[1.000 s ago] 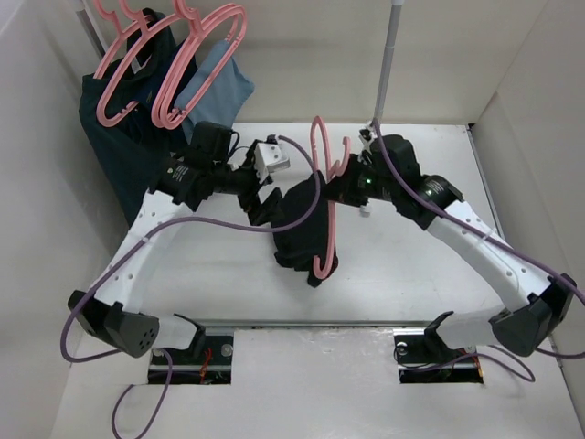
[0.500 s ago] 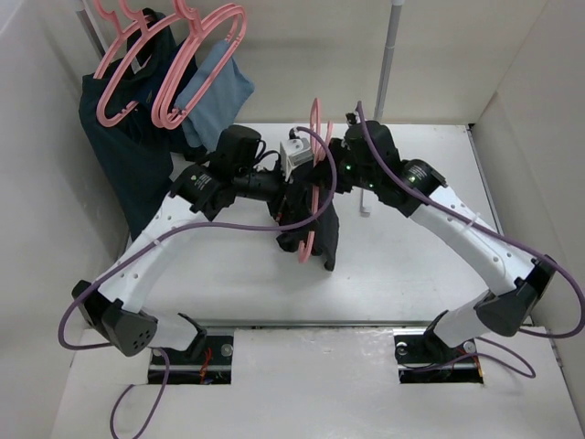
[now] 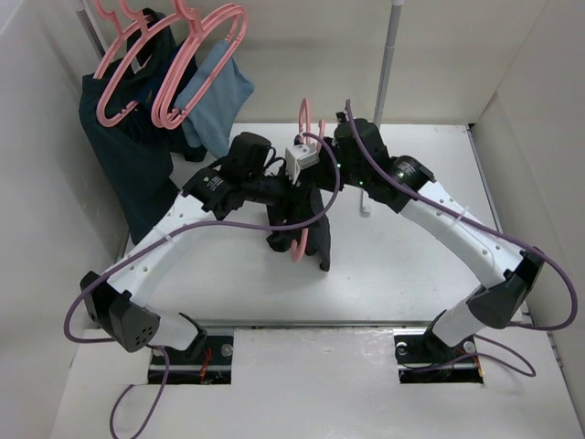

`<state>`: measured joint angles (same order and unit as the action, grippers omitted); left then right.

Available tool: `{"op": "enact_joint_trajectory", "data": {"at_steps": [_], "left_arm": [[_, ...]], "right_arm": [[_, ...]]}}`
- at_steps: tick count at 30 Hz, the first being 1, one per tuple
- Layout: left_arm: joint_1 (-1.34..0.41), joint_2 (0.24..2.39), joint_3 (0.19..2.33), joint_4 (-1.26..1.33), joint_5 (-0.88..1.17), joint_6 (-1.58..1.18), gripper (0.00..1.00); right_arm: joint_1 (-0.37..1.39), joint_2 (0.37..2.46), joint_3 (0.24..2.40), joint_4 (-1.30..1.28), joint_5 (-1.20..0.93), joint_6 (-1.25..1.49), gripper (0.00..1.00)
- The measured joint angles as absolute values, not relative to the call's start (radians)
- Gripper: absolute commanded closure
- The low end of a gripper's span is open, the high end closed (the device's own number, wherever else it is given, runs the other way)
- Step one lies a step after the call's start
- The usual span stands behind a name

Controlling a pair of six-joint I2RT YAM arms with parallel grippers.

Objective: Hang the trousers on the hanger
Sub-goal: Place the hanger at the clothesline.

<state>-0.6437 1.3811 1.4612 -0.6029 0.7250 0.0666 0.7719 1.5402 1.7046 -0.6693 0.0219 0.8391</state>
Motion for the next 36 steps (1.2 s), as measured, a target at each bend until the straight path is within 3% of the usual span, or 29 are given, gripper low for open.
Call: {"op": "enact_joint_trajectory", "data": {"at_steps": [1,2,6,11,13,14,16,17,18,28,36], "left_arm": [[-0.644,1.381,1.458,-0.603,0.731,0.065,0.62],[-0.644,1.38,1.452,-0.603,0.738,0.064,0.77],[-0.603,1.379,1.43,-0.664,0.704,-0.003,1.0],[-0.577,1.377,1.43,-0.659,0.728,-0.031,1.0],[-0.559,1.377,1.433,-0.665,0.748,-0.042,1.0],[-0.545,1.38,1.44,-0.675,0.759,-0.052,1.0],[-0.512,1.392,1.472,-0.699,0.809,-0.079,1.0],[-0.494,1.4,1.493,-0.704,0.837,-0.094,1.0],[-0.476,1.411,1.519,-0.703,0.869,-0.116,1.0],[-0.301,1.623,1.802,-0.651,1.062,-0.249,1.0],[-0.267,1.66,1.814,-0.585,1.077,-0.327,1.0]], "right_arm": [[0.772,1.546,1.706,-0.669,0.022,0.839,1.0],[0.77,1.553,1.707,-0.666,0.022,0.839,1.0],[0.754,1.567,1.716,-0.681,0.014,0.841,1.0],[0.722,1.595,1.731,-0.647,-0.089,0.828,1.0],[0.704,1.615,1.737,-0.632,-0.151,0.831,0.81],[0.695,1.624,1.739,-0.62,-0.178,0.835,0.55],[0.678,1.637,1.744,-0.587,-0.224,0.842,0.34],[0.665,1.641,1.746,-0.572,-0.245,0.842,0.14],[0.65,1.642,1.75,-0.559,-0.262,0.841,0.1],[0.559,1.486,1.674,-0.469,-0.317,0.728,0.0],[0.767,1.315,1.421,-0.397,-0.087,0.352,0.0]]}}
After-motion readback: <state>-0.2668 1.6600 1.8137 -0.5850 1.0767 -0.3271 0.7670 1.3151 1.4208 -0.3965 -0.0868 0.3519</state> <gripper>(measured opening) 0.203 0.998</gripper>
